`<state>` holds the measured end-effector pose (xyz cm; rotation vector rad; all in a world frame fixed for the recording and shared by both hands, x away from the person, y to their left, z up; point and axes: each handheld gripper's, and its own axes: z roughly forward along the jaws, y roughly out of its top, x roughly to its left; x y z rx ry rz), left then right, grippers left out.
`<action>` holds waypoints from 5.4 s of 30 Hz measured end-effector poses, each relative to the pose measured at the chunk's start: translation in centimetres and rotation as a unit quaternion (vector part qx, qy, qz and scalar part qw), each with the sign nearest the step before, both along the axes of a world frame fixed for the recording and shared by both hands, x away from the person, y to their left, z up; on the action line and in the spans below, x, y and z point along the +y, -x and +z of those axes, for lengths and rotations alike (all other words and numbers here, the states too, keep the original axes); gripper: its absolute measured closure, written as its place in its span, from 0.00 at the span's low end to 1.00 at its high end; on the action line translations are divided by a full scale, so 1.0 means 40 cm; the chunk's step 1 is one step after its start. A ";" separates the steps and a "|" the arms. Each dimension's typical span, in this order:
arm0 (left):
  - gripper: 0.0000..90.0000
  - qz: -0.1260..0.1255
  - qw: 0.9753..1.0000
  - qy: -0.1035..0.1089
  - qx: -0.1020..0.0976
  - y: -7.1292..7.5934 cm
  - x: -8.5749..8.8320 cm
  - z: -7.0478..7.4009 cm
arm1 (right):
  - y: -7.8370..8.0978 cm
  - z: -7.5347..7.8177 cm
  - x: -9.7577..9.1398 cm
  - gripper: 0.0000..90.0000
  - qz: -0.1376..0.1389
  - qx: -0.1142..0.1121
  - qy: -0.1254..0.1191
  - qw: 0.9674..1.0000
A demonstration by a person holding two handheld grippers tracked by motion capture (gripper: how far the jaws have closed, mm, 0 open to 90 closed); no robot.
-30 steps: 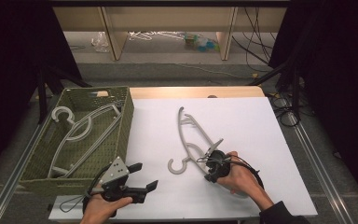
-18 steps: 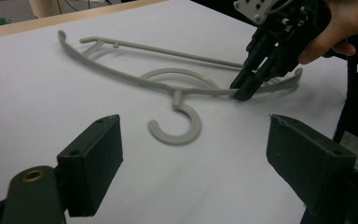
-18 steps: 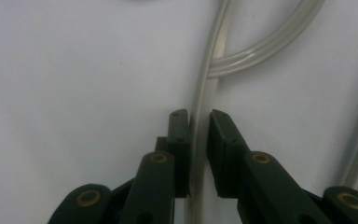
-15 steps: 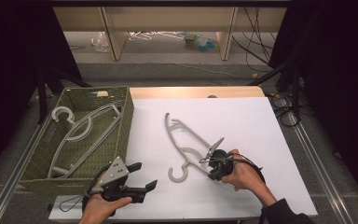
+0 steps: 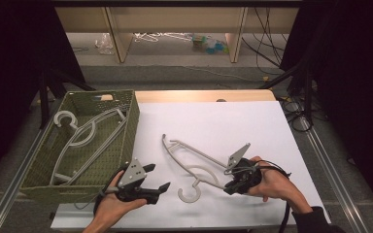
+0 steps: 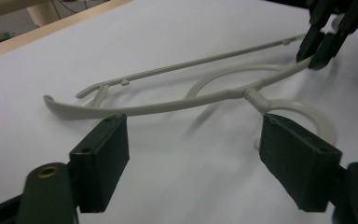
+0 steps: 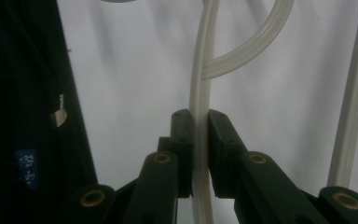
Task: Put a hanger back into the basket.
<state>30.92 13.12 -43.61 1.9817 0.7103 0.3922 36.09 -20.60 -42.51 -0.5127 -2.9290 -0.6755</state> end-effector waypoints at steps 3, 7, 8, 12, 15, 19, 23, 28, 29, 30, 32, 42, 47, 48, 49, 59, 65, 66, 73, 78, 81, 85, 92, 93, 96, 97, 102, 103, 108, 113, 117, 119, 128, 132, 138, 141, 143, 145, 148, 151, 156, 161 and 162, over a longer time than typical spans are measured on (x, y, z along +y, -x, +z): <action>0.30 -0.010 1.000 -0.025 0.002 -0.028 -0.038 -0.008 | 0.007 0.014 -0.007 0.91 0.007 -0.001 -0.007 1.000; 0.32 -0.031 0.997 -0.067 -0.018 -0.048 -0.081 -0.015 | 0.016 0.028 -0.010 0.91 0.019 -0.006 -0.008 1.000; 0.33 -0.033 0.996 -0.076 -0.028 -0.051 -0.088 -0.018 | 0.019 0.033 -0.010 0.91 0.018 -0.010 -0.008 1.000; 0.34 -0.060 0.993 -0.097 -0.039 -0.063 -0.118 -0.026 | 0.028 0.044 -0.009 0.91 0.031 -0.006 -0.009 0.999; 0.37 -0.086 0.989 -0.111 -0.052 -0.068 -0.132 -0.032 | 0.028 0.048 -0.009 0.91 0.032 -0.008 -0.011 0.999; 0.39 -0.102 0.985 -0.128 -0.055 -0.072 -0.140 -0.044 | 0.028 0.050 -0.013 0.91 0.034 -0.004 -0.011 0.999; 0.38 -0.115 0.981 -0.144 -0.059 -0.078 -0.154 -0.052 | 0.027 0.050 -0.013 0.91 0.034 -0.004 -0.013 0.999; 0.36 -0.141 0.974 -0.156 -0.083 -0.088 -0.175 -0.056 | 0.028 0.048 -0.012 0.91 0.038 -0.003 -0.011 0.999; 0.36 -0.150 0.973 -0.156 -0.082 -0.091 -0.178 -0.058 | 0.028 0.049 -0.013 0.91 0.039 -0.001 -0.012 0.999; 0.37 -0.157 0.972 -0.157 -0.082 -0.092 -0.181 -0.059 | 0.028 0.050 -0.014 0.91 0.039 -0.001 -0.012 0.999; 0.39 -0.173 0.969 -0.155 -0.081 -0.093 -0.185 -0.061 | 0.027 0.050 -0.016 0.91 0.041 -0.003 -0.013 0.999; 0.63 -0.208 0.959 -0.164 -0.095 -0.103 -0.193 -0.071 | 0.027 0.049 -0.019 0.91 0.046 -0.001 -0.019 0.999; 0.68 -0.225 0.953 -0.173 -0.106 -0.110 -0.185 -0.061 | 0.024 0.048 -0.023 0.91 0.047 -0.002 -0.025 0.999; 0.69 -0.226 0.952 -0.175 -0.108 -0.110 -0.185 -0.059 | 0.023 0.047 -0.023 0.91 0.046 -0.004 -0.026 0.999; 0.69 -0.228 0.951 -0.177 -0.106 -0.109 -0.185 -0.056 | 0.023 0.047 -0.023 0.91 0.046 -0.003 -0.027 0.999; 0.79 -0.245 0.940 -0.196 -0.131 -0.095 -0.198 -0.002 | 0.008 0.054 -0.046 0.80 0.012 -0.033 -0.034 0.999; 0.83 -0.231 0.946 -0.197 -0.111 -0.086 -0.213 0.024 | -0.002 0.062 -0.057 0.66 -0.022 -0.054 -0.043 0.997; 0.84 -0.229 0.949 -0.192 -0.098 -0.085 -0.215 0.027 | -0.003 0.065 -0.058 0.61 -0.030 -0.059 -0.044 0.997; 0.87 -0.197 0.971 -0.135 -0.024 -0.086 -0.215 0.052 | -0.006 0.078 -0.062 0.46 -0.099 -0.090 -0.060 0.989; 0.88 -0.174 0.981 -0.080 0.031 -0.095 -0.202 0.056 | -0.006 0.093 -0.068 0.43 -0.135 -0.112 -0.085 0.981; 0.88 -0.164 0.983 -0.054 0.059 -0.104 -0.189 0.056 | -0.004 0.100 -0.070 0.41 -0.139 -0.127 -0.098 0.977; 0.88 -0.134 0.986 -0.021 0.094 -0.120 -0.162 0.056 | 0.007 0.112 -0.072 0.41 -0.147 -0.136 -0.099 0.975; 0.88 -0.082 0.989 0.026 0.124 -0.143 -0.097 0.062 | 0.029 0.106 -0.062 0.40 -0.139 -0.137 -0.107 0.975; 0.88 -0.078 0.988 0.030 0.126 -0.143 -0.089 0.066 | 0.032 0.098 -0.059 0.40 -0.140 -0.133 -0.104 0.976; 0.88 -0.067 0.988 0.050 0.130 -0.141 -0.066 0.080 | 0.035 0.073 -0.048 0.39 -0.135 -0.125 -0.105 0.977; 0.88 -0.064 0.988 0.055 0.133 -0.140 -0.059 0.085 | 0.039 0.071 -0.046 0.39 -0.134 -0.114 -0.098 0.980; 0.88 -0.051 0.986 0.087 0.136 -0.131 -0.023 0.114 | 0.051 0.050 -0.037 0.36 -0.132 -0.109 -0.105 0.980; 0.88 -0.045 0.985 0.095 0.135 -0.128 -0.015 0.121 | 0.053 0.048 -0.037 0.36 -0.127 -0.104 -0.105 0.981; 0.88 -0.028 0.983 0.124 0.134 -0.112 0.019 0.165 | 0.064 0.040 -0.039 0.36 -0.127 -0.097 -0.105 0.982; 0.88 -0.015 0.984 0.123 0.126 -0.097 0.058 0.219 | 0.067 0.029 -0.042 0.36 -0.127 -0.095 -0.101 0.982; 0.88 -0.004 0.986 0.120 0.115 -0.089 0.100 0.265 | 0.068 0.024 -0.044 0.36 -0.130 -0.098 -0.105 0.981; 0.88 0.004 0.988 0.114 0.107 -0.086 0.124 0.287 | 0.068 0.023 -0.046 0.36 -0.129 -0.096 -0.108 0.981; 0.88 0.061 0.991 0.091 0.081 -0.093 0.255 0.356 | 0.071 0.017 -0.044 0.36 -0.129 -0.089 -0.104 0.982; 0.88 0.095 0.988 0.092 0.077 -0.101 0.328 0.371 | 0.069 0.016 -0.047 0.36 -0.128 -0.091 -0.104 0.982; 0.88 0.134 0.982 0.112 0.073 -0.124 0.406 0.371 | 0.068 0.013 -0.049 0.35 -0.133 -0.086 -0.104 0.982; 0.88 0.145 0.979 0.122 0.075 -0.137 0.443 0.367 | 0.067 0.011 -0.050 0.35 -0.135 -0.087 -0.105 0.981; 0.88 0.153 0.977 0.125 0.075 -0.145 0.465 0.362 | 0.068 0.011 -0.051 0.35 -0.135 -0.083 -0.106 0.982; 0.88 0.159 0.976 0.127 0.074 -0.153 0.488 0.357 | 0.068 0.011 -0.052 0.34 -0.136 -0.082 -0.104 0.982; 0.88 0.161 0.976 0.128 0.072 -0.167 0.523 0.349 | 0.069 0.006 -0.052 0.34 -0.138 -0.087 -0.106 0.981; 0.88 0.168 0.974 0.130 0.076 -0.183 0.553 0.343 | 0.068 0.005 -0.052 0.34 -0.137 -0.085 -0.108 0.981; 0.88 0.174 0.976 0.103 0.077 -0.206 0.601 0.330 | 0.068 0.005 -0.052 0.34 -0.137 -0.087 -0.108 0.981; 0.88 0.182 0.975 0.095 0.079 -0.220 0.625 0.307 | 0.068 0.007 -0.051 0.34 -0.133 -0.081 -0.104 0.982; 0.88 0.184 0.975 0.092 0.081 -0.222 0.629 0.304 | 0.068 0.007 -0.051 0.34 -0.133 -0.080 -0.103 0.982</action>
